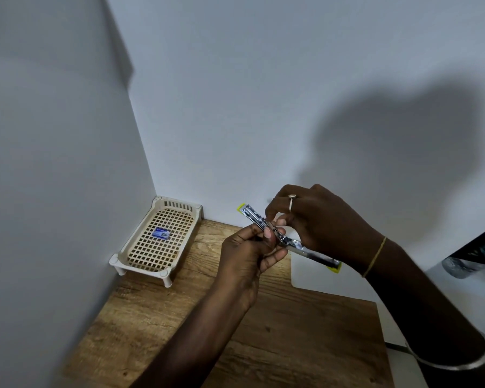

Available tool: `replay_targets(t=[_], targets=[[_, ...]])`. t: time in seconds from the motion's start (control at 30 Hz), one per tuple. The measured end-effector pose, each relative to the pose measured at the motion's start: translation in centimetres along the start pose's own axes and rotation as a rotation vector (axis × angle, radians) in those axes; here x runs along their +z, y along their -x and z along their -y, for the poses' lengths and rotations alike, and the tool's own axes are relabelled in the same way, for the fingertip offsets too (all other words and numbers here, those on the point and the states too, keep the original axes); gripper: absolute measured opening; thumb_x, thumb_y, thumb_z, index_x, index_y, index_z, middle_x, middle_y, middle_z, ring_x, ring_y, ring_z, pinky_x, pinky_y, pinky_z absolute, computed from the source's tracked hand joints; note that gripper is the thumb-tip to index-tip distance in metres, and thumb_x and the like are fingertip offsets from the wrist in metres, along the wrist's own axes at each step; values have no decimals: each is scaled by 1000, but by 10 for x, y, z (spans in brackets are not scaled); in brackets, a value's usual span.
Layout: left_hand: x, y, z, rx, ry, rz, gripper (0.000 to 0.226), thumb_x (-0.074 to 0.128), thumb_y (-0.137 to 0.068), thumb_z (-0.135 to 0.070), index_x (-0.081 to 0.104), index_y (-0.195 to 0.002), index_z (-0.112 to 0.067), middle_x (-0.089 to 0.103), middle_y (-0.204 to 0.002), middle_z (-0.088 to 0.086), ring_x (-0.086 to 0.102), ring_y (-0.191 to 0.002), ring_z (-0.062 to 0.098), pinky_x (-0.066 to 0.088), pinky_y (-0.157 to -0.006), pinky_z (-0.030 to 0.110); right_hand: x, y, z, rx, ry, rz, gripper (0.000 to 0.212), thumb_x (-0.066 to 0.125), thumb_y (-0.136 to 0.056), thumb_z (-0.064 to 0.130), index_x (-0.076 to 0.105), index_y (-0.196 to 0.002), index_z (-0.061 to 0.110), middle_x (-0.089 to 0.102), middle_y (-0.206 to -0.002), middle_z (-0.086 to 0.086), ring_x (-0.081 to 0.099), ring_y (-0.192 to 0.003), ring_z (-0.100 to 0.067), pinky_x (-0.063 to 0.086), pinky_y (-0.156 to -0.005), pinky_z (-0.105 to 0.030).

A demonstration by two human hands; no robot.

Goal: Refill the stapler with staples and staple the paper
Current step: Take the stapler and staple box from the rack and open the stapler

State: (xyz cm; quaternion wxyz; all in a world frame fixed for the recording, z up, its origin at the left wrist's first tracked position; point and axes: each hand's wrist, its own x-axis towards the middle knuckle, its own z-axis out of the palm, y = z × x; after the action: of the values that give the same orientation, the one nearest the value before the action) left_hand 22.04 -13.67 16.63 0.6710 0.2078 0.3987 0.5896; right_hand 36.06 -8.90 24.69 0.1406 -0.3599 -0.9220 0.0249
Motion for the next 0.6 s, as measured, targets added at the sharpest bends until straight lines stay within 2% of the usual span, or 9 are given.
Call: replay_targets(t=[0.17, 0.27, 0.37, 0.5, 0.6], targets=[[0, 0, 2, -3, -22, -5, 22, 65, -93, 0, 82, -84, -10, 79, -96, 12, 77, -82, 24, 62, -65, 30, -1, 1, -2, 38, -49, -80, 20, 67, -89, 9, 68, -93, 28, 67, -99, 11, 63, -76, -17, 48, -78, -40], [0, 0, 2, -8, -13, -5, 21, 65, -93, 0, 82, -86, -10, 79, -97, 12, 77, -82, 24, 61, -65, 29, -3, 2, -2, 20, -63, -85, 26, 67, -89, 9, 73, -103, 31, 68, -108, 14, 65, -83, -13, 46, -79, -33], [0, 0, 1, -9, -6, -4, 23, 64, -94, 1, 81, -85, -10, 79, -96, 9, 77, -80, 22, 61, -64, 28, -2, 4, -1, -2, -73, -43, 28, 67, -89, 10, 76, -103, 33, 68, -110, 16, 65, -91, -8, 47, -79, -31], [1, 0, 2, -17, -13, -14, 23, 62, -94, 6, 79, -86, -8, 79, -90, 7, 77, -78, 21, 61, -62, 29, 3, 2, -2, 21, -96, -7, 36, 67, -85, 2, 74, -100, 34, 67, -111, 15, 66, -82, -16, 51, -75, -40], [1, 1, 5, -14, -30, -7, 23, 61, -94, 7, 78, -88, -8, 80, -90, 6, 77, -78, 19, 62, -63, 29, 3, 2, -3, 37, -104, 9, 42, 64, -82, -3, 70, -99, 35, 65, -108, 14, 63, -78, -15, 53, -69, -41]])
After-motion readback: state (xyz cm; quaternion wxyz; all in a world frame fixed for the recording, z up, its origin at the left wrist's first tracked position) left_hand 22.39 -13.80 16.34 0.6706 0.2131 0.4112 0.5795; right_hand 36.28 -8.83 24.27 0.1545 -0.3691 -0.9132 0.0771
